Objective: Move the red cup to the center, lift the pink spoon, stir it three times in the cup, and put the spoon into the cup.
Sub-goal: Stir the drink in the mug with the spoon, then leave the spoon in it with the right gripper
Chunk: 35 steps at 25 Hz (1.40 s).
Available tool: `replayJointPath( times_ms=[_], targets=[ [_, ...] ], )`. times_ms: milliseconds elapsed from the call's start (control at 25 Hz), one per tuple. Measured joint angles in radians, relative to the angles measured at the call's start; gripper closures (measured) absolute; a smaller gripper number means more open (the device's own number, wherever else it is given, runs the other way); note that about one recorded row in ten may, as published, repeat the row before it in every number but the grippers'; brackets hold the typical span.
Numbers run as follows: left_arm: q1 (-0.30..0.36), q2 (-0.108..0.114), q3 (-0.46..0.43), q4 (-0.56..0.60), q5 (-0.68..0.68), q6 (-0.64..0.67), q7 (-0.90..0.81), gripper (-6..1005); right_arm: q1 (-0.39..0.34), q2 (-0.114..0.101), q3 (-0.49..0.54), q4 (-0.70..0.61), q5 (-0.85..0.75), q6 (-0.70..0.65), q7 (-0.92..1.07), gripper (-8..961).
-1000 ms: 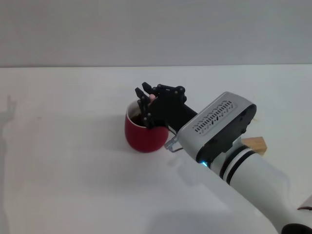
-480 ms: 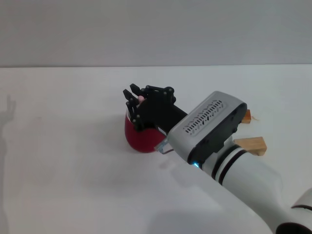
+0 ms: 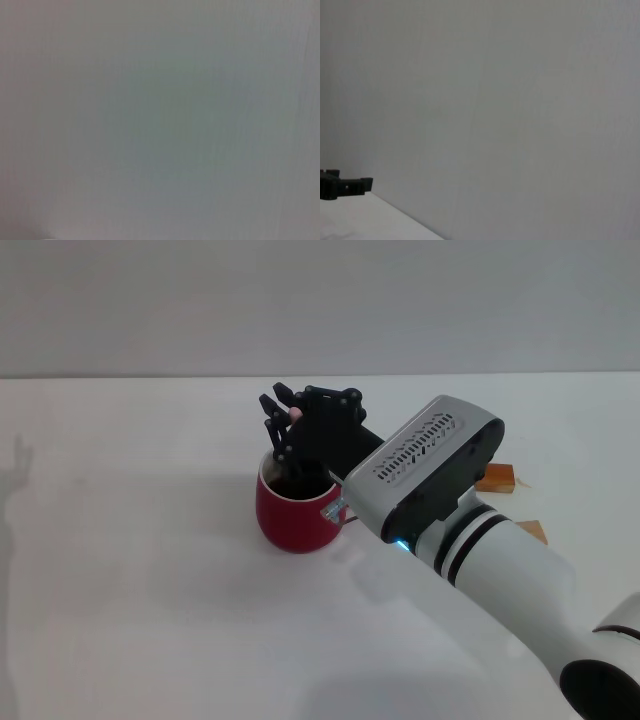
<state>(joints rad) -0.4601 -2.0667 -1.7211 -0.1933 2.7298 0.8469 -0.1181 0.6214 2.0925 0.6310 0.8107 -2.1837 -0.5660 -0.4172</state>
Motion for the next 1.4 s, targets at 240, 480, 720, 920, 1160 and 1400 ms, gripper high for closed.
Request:
replayJointPath(
  times_ms=[240,480,720,920,1160,1400],
  targets=[
    [-0.001,-0.001,0.000,0.000,0.001,-0.003,0.000,170,-0.029,-0.002,0.001,0.015,-0.005,0.011,-0.002,829],
    [-0.001,-0.001,0.000,0.000,-0.001,-0.003,0.000,170,-0.076,-0.004,-0.009,0.070,-0.007,0.038,-0.040,829],
    [-0.002,-0.001,0.000,0.000,-0.001,-0.003,0.000,170,-0.093,-0.002,-0.015,0.108,-0.004,0.051,-0.077,828],
    [-0.002,-0.001,0.000,0.000,-0.001,-0.003,0.000,170,-0.067,-0.001,-0.015,0.105,-0.002,0.053,-0.072,828],
    [-0.003,-0.001,0.000,0.000,0.002,-0.003,0.000,170,-0.025,0.000,0.007,0.077,0.000,0.045,-0.071,829],
    [-0.005,-0.001,0.000,0.000,0.003,-0.003,0.000,170,-0.025,0.000,0.027,0.052,0.001,0.050,-0.077,829]
  ],
)
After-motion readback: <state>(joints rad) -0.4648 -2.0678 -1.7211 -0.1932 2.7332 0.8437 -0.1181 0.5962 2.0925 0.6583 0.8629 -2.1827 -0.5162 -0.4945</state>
